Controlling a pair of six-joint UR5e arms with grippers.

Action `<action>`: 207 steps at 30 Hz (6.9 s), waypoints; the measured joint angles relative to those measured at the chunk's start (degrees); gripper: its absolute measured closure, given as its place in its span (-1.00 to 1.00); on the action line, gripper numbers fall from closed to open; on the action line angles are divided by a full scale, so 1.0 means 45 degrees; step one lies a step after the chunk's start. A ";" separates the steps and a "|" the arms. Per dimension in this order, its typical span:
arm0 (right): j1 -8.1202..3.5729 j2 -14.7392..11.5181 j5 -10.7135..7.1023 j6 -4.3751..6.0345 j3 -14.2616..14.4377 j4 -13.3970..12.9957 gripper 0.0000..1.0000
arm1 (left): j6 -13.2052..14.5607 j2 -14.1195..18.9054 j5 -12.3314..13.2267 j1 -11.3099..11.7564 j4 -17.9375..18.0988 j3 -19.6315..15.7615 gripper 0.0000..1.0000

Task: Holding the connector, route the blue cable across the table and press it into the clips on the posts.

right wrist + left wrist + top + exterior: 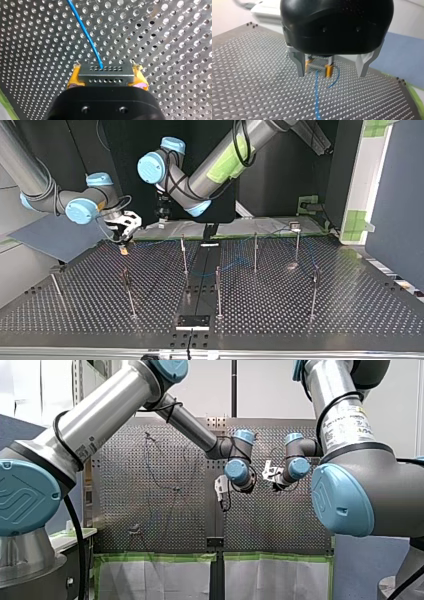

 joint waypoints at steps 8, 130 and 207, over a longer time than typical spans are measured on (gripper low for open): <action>-0.0007 0.0000 -0.0120 -0.0004 0.0000 0.0000 1.00 | -0.0152 -0.0482 -0.0180 0.0132 -0.0179 0.0863 -1.00; -0.0295 -0.3868 -0.1121 -0.0293 -0.2337 0.4189 1.00 | 0.0493 -0.0087 -0.2618 0.0433 -0.3240 0.6511 1.00; -0.0571 -0.2209 -0.2120 -0.0417 -0.4037 0.4063 1.00 | -0.0008 0.2041 -0.0264 -0.0138 -0.3046 0.3898 -1.00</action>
